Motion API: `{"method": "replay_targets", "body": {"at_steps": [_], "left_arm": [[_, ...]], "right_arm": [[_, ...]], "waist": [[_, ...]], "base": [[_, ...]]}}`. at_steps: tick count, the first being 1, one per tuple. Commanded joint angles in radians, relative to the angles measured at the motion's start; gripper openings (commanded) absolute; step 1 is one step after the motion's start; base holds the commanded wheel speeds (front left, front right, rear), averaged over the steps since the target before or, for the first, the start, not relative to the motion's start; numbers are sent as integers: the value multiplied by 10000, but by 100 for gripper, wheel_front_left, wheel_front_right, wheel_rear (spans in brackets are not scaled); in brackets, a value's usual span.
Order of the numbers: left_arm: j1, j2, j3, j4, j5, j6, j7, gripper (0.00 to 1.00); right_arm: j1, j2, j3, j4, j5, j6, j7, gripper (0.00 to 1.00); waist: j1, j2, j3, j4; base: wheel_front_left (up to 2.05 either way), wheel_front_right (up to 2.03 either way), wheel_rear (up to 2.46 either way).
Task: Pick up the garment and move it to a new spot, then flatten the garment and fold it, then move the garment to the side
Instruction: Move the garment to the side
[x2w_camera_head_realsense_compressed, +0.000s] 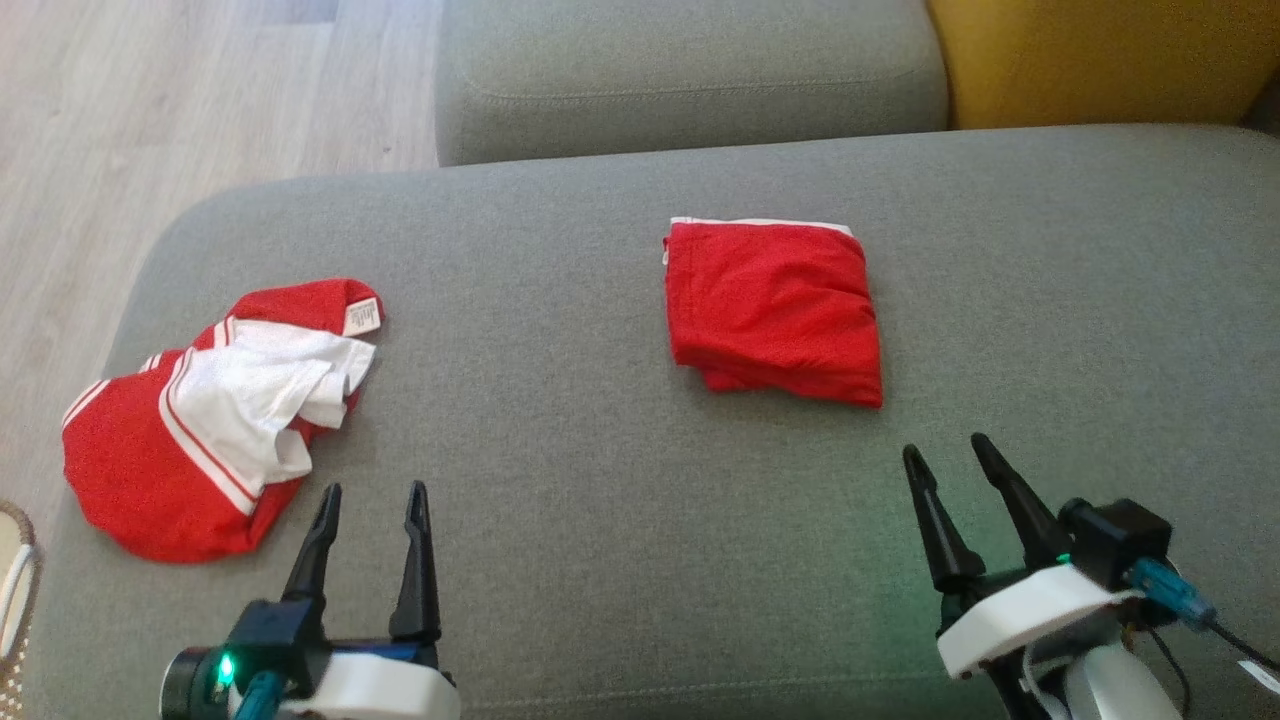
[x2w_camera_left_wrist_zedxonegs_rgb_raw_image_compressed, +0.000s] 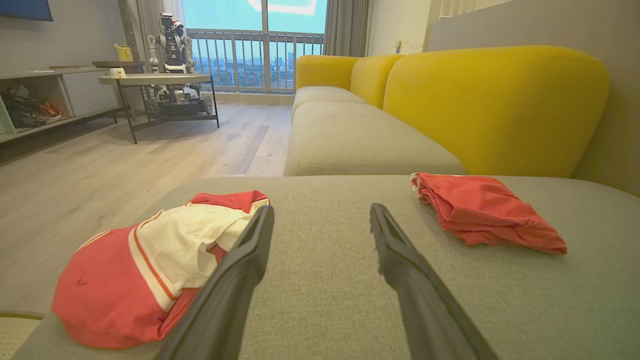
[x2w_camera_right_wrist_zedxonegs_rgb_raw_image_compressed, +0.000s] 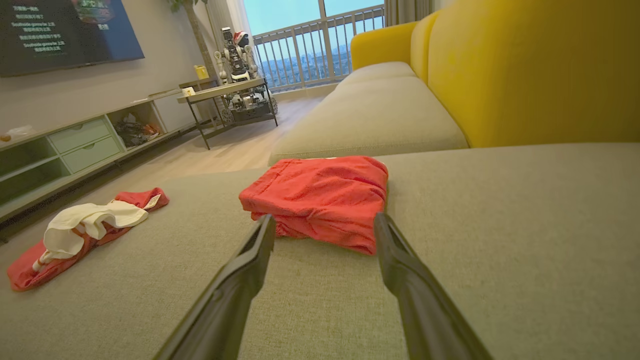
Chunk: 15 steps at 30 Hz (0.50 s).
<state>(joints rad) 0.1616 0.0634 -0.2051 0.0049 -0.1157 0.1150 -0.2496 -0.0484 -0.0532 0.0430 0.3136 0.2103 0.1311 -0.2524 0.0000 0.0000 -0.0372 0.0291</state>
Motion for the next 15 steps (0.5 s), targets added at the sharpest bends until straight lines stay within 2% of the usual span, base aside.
{"method": "replay_targets", "body": {"at_steps": [1, 7, 15], "left_arm": [[-341, -62, 368, -282, 80, -26, -122, 100], [-509, -93, 214, -154, 88, -180, -122, 100], [-1175, -119, -222, -100, 152, -380, -122, 100]], "right_arm": [[-283, 29, 150, -153, 211, -4, -93, 100], [-1240, 30, -69, 1366, 1445, -4, 97, 100], [-4106, -48, -748, 3272, 3158, -4, 2031, 100]], "waist": [[0, 0, 72, 50], [0, 0, 482, 305], [0, 0, 1512, 777]], "base": [[0, 0, 0], [0, 0, 0], [0, 0, 0]]}}
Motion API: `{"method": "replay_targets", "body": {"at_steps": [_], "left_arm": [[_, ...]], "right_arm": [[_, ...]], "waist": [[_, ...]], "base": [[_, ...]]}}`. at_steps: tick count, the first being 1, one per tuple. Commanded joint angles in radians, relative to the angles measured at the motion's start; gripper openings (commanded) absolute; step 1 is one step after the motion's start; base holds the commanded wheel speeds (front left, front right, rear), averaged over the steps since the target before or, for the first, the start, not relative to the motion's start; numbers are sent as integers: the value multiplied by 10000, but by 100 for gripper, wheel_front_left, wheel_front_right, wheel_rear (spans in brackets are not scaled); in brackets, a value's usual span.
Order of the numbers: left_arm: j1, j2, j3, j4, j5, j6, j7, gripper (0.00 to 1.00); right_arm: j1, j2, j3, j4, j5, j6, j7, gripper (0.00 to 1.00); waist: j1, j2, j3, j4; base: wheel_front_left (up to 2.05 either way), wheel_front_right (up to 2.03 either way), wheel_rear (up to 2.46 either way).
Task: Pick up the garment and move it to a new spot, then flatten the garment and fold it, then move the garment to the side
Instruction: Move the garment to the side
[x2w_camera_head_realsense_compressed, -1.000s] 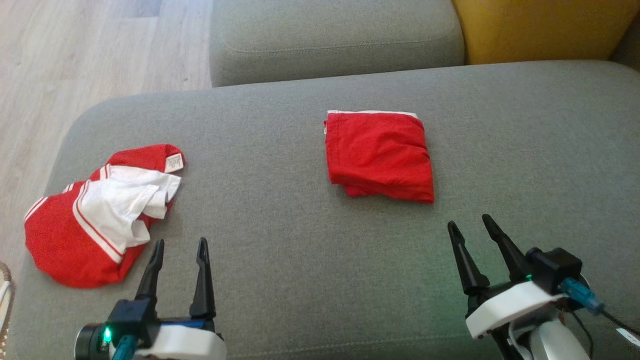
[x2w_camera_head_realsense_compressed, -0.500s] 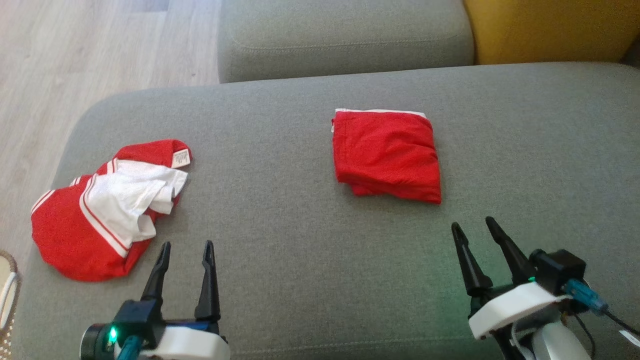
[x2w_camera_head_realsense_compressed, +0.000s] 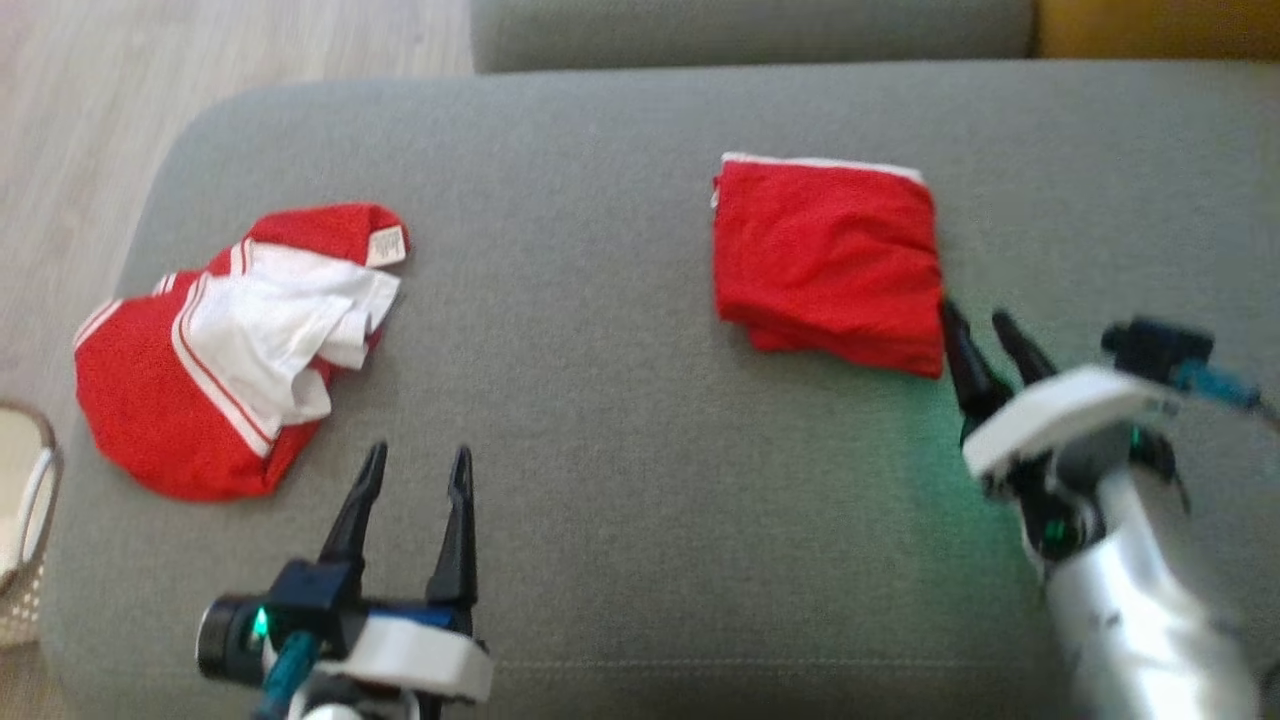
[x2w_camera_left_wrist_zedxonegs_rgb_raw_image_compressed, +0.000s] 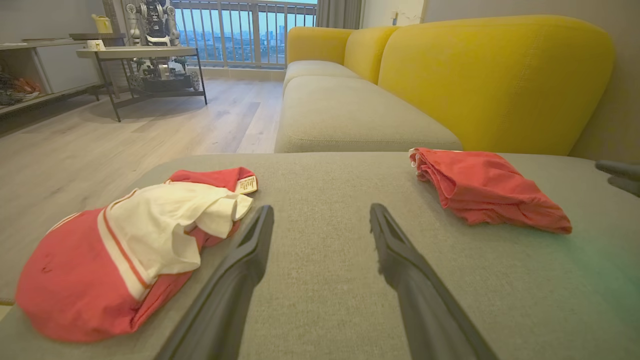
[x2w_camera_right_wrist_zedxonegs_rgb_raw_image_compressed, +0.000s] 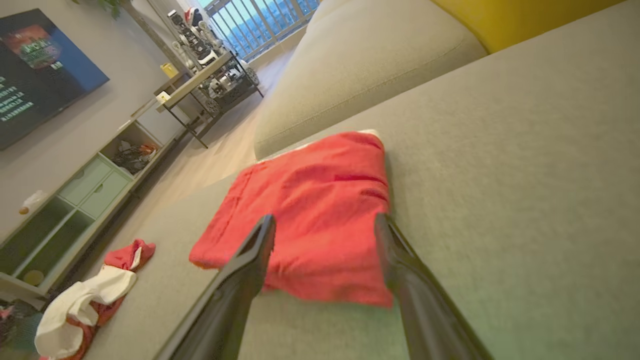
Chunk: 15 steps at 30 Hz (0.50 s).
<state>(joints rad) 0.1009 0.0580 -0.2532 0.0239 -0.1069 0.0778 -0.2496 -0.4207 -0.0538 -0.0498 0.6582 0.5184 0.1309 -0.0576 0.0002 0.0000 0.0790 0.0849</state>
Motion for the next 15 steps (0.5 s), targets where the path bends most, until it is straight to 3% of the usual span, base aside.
{"method": "replay_targets", "body": {"at_steps": [1, 15], "left_arm": [[-684, -67, 206, -282, 64, -33, -122, 100], [-1881, -76, -677, -45, -112, -50, -122, 100]], "right_arm": [[-728, -103, 100, 46, 203, -2, 328, 100], [-3640, -947, -448, 3156, 376, -2, 2030, 100]], "waist": [[-2, 0, 520, 275], [-2, 0, 1785, 902]], "base": [[0, 0, 0], [0, 0, 0]]}}
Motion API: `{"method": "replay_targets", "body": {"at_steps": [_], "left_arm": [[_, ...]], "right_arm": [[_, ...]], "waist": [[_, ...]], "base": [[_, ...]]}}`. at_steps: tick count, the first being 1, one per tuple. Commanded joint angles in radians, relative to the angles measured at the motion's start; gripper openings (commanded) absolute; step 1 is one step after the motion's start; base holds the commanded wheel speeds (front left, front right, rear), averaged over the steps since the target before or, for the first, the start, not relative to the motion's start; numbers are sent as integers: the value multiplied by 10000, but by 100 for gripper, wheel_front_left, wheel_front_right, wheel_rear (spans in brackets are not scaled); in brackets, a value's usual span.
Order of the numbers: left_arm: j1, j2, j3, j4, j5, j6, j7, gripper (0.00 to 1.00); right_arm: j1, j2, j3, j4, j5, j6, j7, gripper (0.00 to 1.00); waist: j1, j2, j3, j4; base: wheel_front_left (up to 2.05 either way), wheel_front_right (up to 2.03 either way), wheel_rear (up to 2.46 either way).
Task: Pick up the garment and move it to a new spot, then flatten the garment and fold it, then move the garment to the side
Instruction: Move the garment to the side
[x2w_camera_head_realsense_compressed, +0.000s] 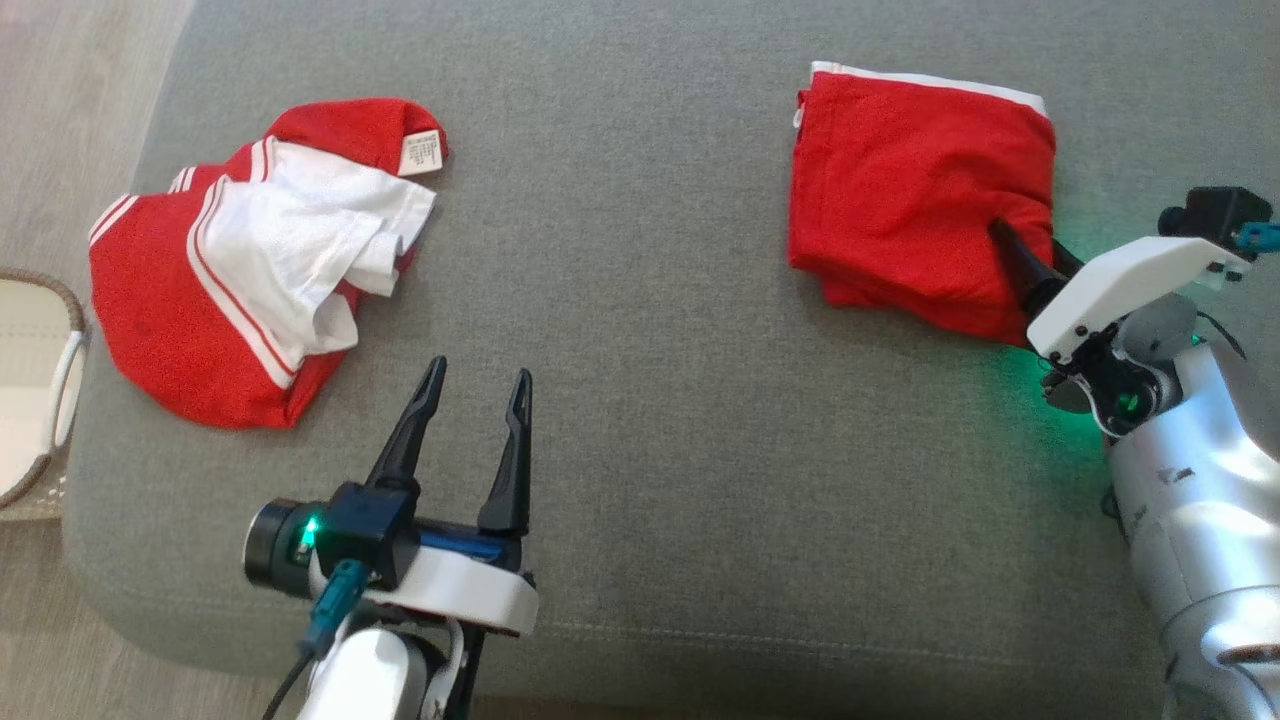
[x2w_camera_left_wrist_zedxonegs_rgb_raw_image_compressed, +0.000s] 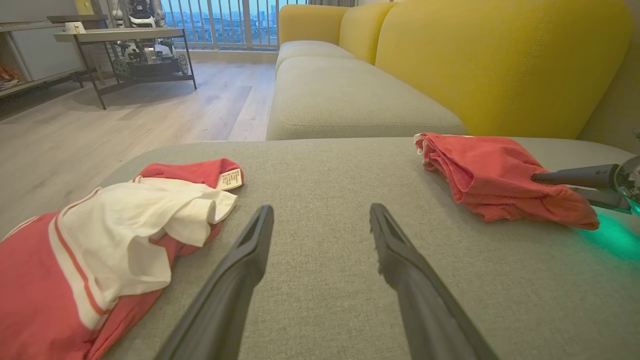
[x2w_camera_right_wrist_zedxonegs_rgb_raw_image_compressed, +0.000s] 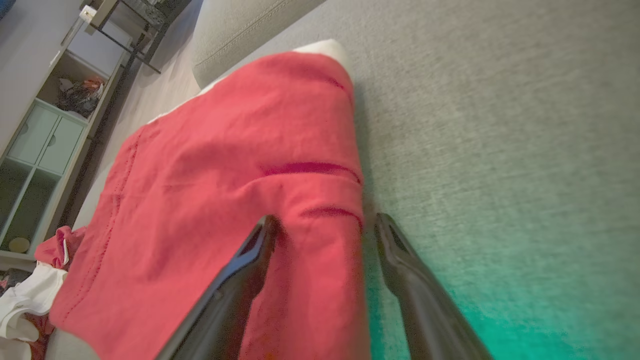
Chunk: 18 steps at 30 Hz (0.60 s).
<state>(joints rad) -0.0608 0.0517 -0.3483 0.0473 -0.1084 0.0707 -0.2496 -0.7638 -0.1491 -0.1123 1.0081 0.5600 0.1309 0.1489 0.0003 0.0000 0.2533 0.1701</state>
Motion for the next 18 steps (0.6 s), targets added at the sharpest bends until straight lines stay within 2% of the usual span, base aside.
{"method": "replay_targets", "body": {"at_steps": [1, 2, 3, 4, 5, 11, 18], "left_arm": [[-294, -13, 244, -254, -105, 39, -122, 100], [-320, -13, 218, -235, -113, 54, -122, 100], [-342, -13, 197, -215, -119, 66, -122, 100], [-360, -13, 183, -195, -124, 74, -122, 100], [-378, -13, 180, -178, -128, 83, -122, 100], [-389, -14, 321, -190, -121, 167, -122, 100], [-450, -14, 662, -257, 73, -9, -122, 100]], "right_arm": [[-290, -9, 229, -189, -48, -2, 31, 100], [-356, -15, 277, -46, -44, -2, 94, 100], [-406, -34, 339, 90, -60, -2, 148, 76], [-438, -62, 427, 202, -101, -2, 179, 19], [-458, -101, 503, 289, -148, -2, 156, 0], [-412, -501, 1093, 279, -359, -2, -47, 0], [-277, -1655, 1741, -529, -315, -2, -32, 0]], "waist": [[-3, 0, 60, 59], [-3, 0, 71, 66], [-3, 0, 73, 70], [-3, 0, 70, 68], [-3, 0, 64, 60], [-3, 0, 57, -197], [-3, 0, 359, -1173]], "base": [[0, 0, 0], [0, 0, 0], [0, 0, 0], [0, 0, 0], [0, 0, 0], [0, 0, 0], [0, 0, 0]]}}
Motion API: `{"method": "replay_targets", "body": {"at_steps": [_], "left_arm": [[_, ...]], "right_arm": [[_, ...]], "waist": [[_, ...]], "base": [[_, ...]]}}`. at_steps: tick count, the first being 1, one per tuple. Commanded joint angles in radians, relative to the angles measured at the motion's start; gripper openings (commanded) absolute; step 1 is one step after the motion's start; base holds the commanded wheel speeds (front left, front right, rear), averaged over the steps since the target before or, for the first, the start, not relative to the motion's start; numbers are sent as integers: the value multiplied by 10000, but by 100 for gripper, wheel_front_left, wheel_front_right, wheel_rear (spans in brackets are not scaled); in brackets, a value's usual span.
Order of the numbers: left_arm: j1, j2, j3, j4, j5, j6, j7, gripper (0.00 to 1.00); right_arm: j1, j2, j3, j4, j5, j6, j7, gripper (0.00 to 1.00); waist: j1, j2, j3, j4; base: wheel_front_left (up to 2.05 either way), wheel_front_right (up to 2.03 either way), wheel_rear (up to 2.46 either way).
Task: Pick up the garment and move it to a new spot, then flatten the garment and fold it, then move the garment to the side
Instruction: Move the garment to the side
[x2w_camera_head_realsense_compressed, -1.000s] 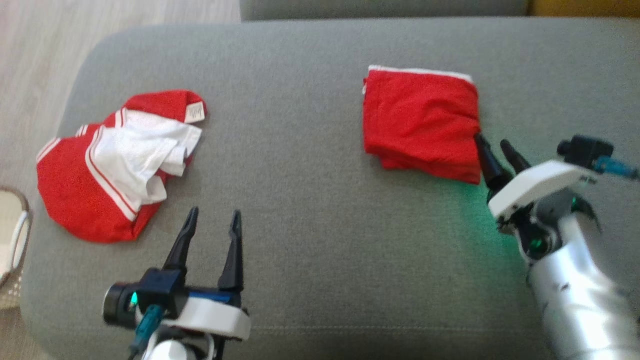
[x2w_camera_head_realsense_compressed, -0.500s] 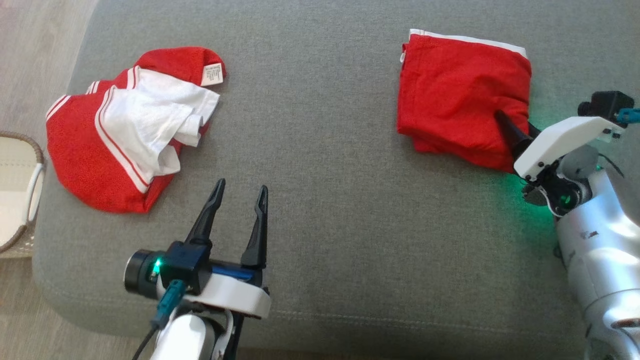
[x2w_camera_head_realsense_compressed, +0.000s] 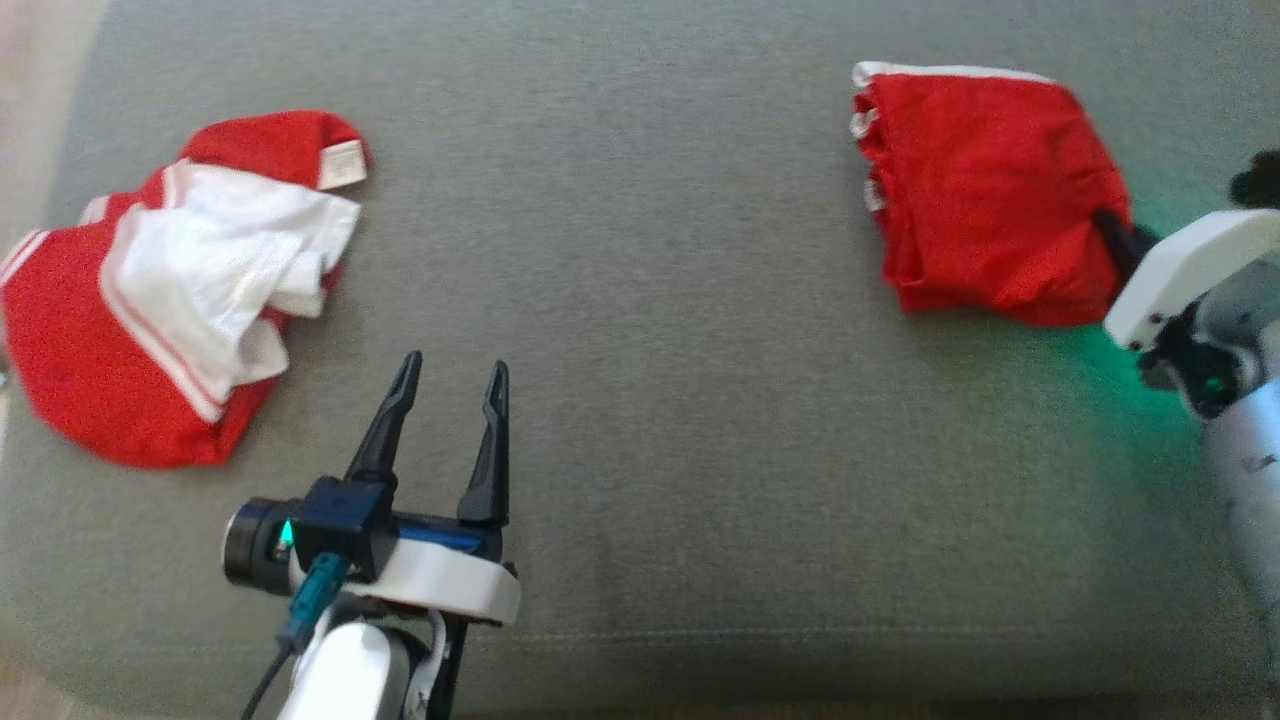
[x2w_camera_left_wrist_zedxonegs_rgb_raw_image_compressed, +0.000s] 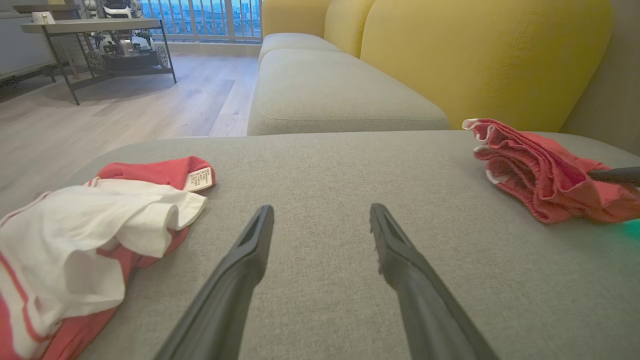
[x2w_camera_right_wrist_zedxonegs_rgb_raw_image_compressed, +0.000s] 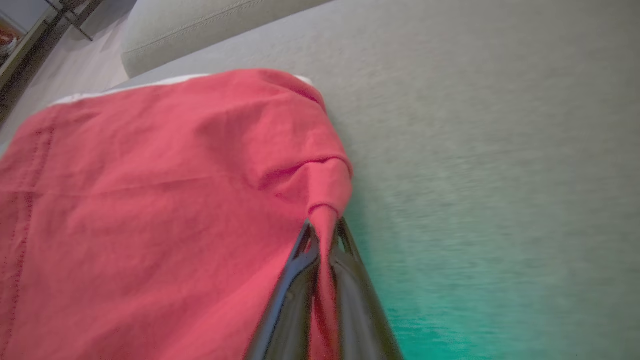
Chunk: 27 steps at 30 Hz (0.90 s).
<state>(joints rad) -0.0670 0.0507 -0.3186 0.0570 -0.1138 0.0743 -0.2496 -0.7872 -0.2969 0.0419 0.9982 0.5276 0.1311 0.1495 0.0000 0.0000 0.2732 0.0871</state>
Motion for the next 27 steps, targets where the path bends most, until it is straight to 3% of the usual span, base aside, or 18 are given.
{"method": "replay_targets", "body": {"at_steps": [1, 13, 21, 27], "left_arm": [[-415, -4, 402, -362, 163, -77, -122, 100], [-771, 214, 677, -461, 596, -431, -122, 100], [-889, 298, 713, -492, 718, -517, -122, 100], [-1001, 293, 703, -513, 764, -541, -122, 100]], "right_arm": [[-39, -300, 298, -594, 31, -4, -28, 0], [109, -995, 1041, -2204, 382, -4, -236, 0], [190, -1184, 1309, -2842, 413, -4, -251, 0], [108, -1416, 1348, -3127, -224, -4, -575, 0]], "waist": [[0, 0, 211, -500], [0, 0, 730, -2331], [0, 0, 964, -3022], [0, 0, 1137, -3232]], "base": [[0, 0, 0], [0, 0, 0], [0, 0, 0], [0, 0, 0]]}}
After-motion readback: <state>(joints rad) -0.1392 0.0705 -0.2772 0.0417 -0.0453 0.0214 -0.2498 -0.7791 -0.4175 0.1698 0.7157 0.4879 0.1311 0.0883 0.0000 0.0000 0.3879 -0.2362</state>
